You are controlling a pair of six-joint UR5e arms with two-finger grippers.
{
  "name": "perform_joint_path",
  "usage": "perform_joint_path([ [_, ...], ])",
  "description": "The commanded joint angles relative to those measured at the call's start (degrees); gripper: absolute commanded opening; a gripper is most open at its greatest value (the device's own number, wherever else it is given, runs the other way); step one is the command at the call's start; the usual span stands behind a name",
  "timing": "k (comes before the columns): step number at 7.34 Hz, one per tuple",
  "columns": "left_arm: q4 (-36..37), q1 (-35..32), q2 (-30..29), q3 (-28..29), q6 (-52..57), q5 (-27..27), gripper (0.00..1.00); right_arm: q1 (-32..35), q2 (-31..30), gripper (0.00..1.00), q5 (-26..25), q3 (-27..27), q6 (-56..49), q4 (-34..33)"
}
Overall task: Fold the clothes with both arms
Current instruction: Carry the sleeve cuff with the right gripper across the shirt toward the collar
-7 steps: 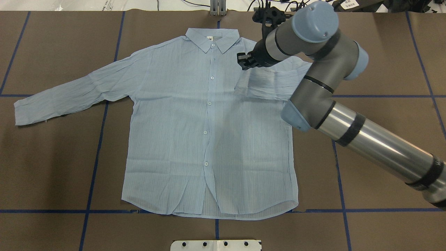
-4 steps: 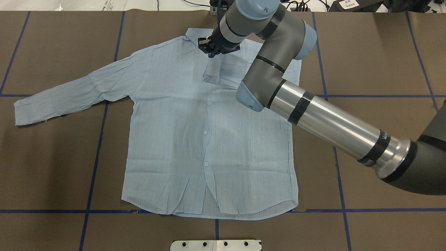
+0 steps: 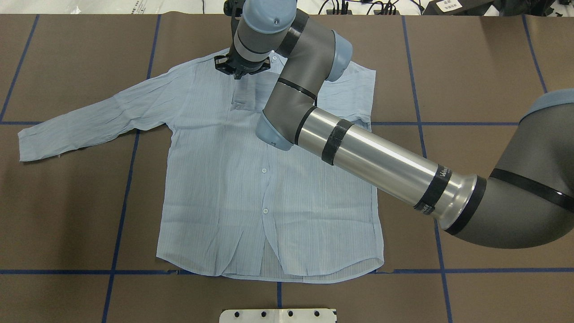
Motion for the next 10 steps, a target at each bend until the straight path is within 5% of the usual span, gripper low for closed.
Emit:
perform_joint_path([
  [1, 0.0, 0.0, 0.0, -0.1, 0.0, 0.0, 1.00, -1.1, 2.5, 0.00, -1.5, -4.5, -0.2, 1.5],
  [3, 0.0, 0.0, 0.0, -0.1, -0.1, 0.0, 1.00, -1.3, 2.9, 0.00, -1.7, -7.3, -0.2, 5.2],
  [4, 0.0, 0.0, 0.0, -0.2, -0.2, -0.1, 1.00, -1.3, 3.3, 0.17, -1.8, -7.4, -0.1, 5.3],
  [5, 0.0, 0.0, -0.1, -0.3, -0.4, -0.1, 1.00, -1.3, 3.5, 0.99, -2.9, -7.3, -0.1, 6.4],
  [9, -2.2, 0.3, -1.0, -0.4, -4.9, 0.3, 1.00, -1.0, 3.1, 1.00, -4.0, -6.7, 3.5, 6.8],
  [10, -7.2, 2.9, -0.6, -0.3, -12.0, 1.2, 0.99, -0.4, 1.5, 1.00, -3.8, -2.2, 4.8, 2.4],
])
